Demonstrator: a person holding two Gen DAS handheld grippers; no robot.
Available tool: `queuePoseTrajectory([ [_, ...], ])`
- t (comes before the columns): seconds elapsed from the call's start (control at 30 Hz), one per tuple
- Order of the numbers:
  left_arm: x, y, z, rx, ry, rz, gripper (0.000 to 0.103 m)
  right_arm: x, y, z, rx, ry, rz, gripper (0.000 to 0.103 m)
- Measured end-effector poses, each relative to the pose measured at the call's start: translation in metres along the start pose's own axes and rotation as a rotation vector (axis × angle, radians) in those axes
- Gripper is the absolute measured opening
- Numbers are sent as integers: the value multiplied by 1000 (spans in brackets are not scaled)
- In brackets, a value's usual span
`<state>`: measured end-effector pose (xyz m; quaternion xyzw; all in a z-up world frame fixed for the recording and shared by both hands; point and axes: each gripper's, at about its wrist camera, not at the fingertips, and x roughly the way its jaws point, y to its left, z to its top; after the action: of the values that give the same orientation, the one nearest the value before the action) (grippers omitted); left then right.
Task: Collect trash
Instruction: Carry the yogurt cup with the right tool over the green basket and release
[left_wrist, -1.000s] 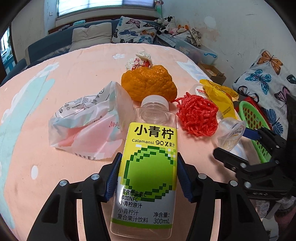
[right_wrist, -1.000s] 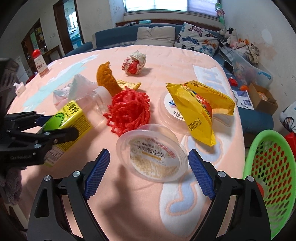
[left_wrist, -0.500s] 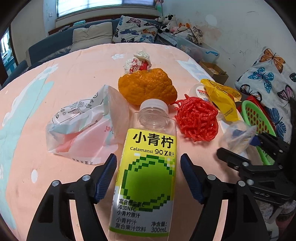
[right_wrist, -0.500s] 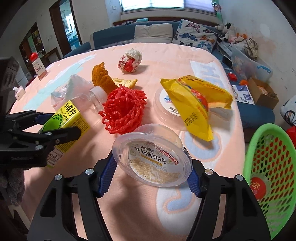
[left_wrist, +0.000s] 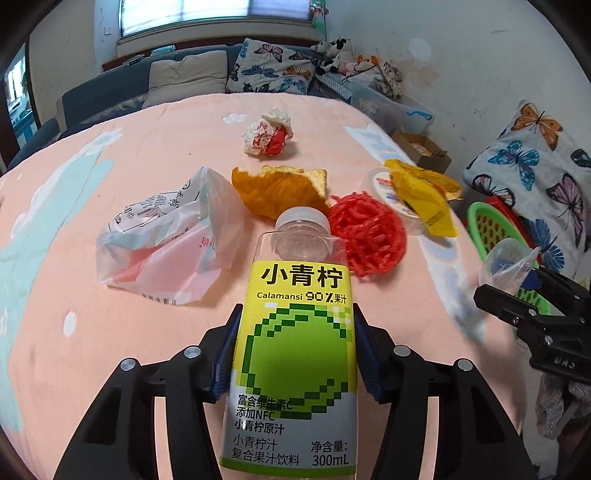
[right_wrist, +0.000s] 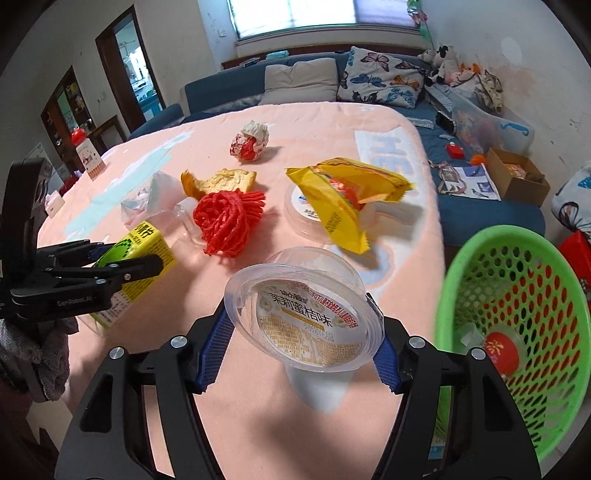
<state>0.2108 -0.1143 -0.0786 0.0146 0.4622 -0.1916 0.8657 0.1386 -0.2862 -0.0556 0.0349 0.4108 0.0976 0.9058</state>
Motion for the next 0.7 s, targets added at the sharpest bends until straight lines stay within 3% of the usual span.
queuePoseTrajectory([
  [0.3,-43,-16,-12,11,-68,-71,53,-29,-27,-11,37,-35,-41,67],
  [0.7,-64,-64,6,89,-118,-170,53,-61,-114,-28,140,-45,-224,67],
])
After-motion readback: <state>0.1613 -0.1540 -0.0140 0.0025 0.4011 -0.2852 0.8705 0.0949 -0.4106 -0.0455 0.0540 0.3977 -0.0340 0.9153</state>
